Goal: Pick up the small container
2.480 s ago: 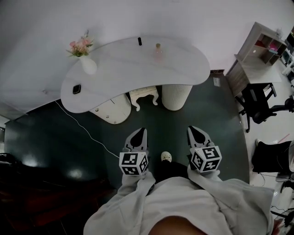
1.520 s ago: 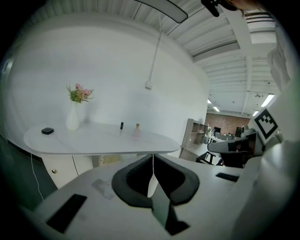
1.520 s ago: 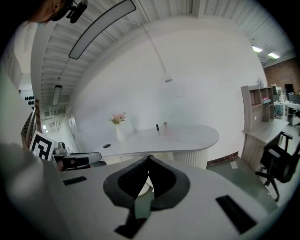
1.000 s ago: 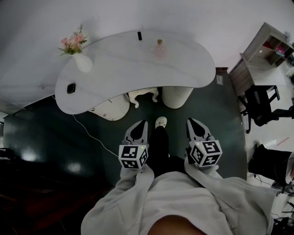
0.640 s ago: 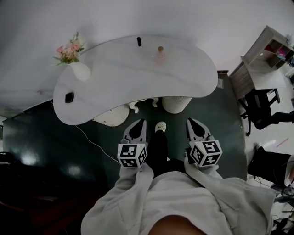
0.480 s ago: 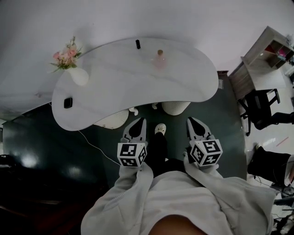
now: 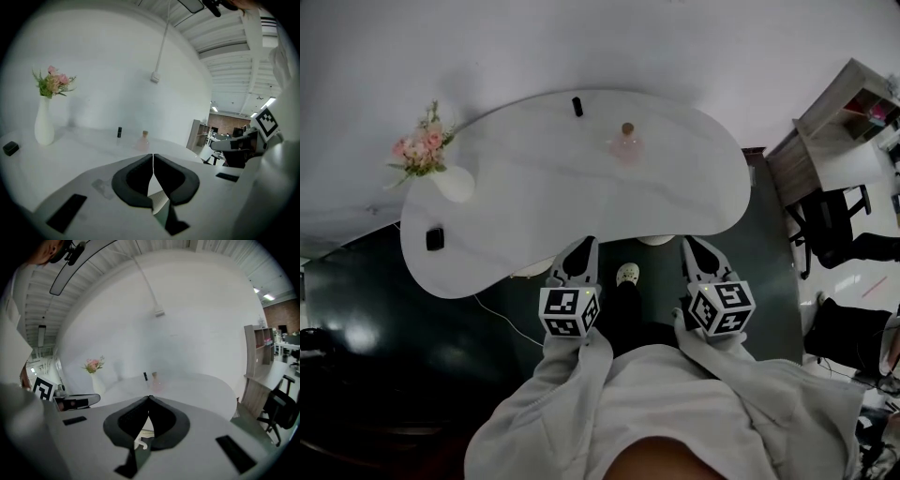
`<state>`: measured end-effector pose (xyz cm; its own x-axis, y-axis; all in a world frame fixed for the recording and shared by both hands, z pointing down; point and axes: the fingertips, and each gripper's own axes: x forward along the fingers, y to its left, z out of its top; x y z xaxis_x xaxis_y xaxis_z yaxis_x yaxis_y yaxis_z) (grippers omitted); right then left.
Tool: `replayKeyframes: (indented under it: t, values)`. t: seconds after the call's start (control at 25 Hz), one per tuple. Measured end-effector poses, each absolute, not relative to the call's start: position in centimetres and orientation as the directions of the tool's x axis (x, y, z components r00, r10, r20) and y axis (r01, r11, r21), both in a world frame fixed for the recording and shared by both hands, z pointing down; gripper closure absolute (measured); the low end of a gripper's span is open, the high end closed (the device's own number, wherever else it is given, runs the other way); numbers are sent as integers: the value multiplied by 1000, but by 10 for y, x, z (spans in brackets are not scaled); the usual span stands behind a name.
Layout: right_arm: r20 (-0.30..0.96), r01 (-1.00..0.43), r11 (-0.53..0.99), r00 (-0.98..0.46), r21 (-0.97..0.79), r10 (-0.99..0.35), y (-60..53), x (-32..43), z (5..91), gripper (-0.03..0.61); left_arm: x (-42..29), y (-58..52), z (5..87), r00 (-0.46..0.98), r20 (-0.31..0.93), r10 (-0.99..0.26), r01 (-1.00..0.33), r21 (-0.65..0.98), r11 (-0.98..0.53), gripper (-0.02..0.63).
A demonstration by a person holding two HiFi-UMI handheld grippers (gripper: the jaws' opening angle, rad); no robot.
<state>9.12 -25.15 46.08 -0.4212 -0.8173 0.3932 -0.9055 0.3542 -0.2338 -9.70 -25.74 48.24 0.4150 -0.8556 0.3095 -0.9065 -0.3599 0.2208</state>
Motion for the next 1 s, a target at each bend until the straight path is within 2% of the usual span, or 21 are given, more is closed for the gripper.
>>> replayKeyframes:
  t: [1.0]
  values:
    - [381,-928,289,-362,-236,-851,-388,95,461,528,-84,-415,480,504,285,-815,-863,203,-463,595]
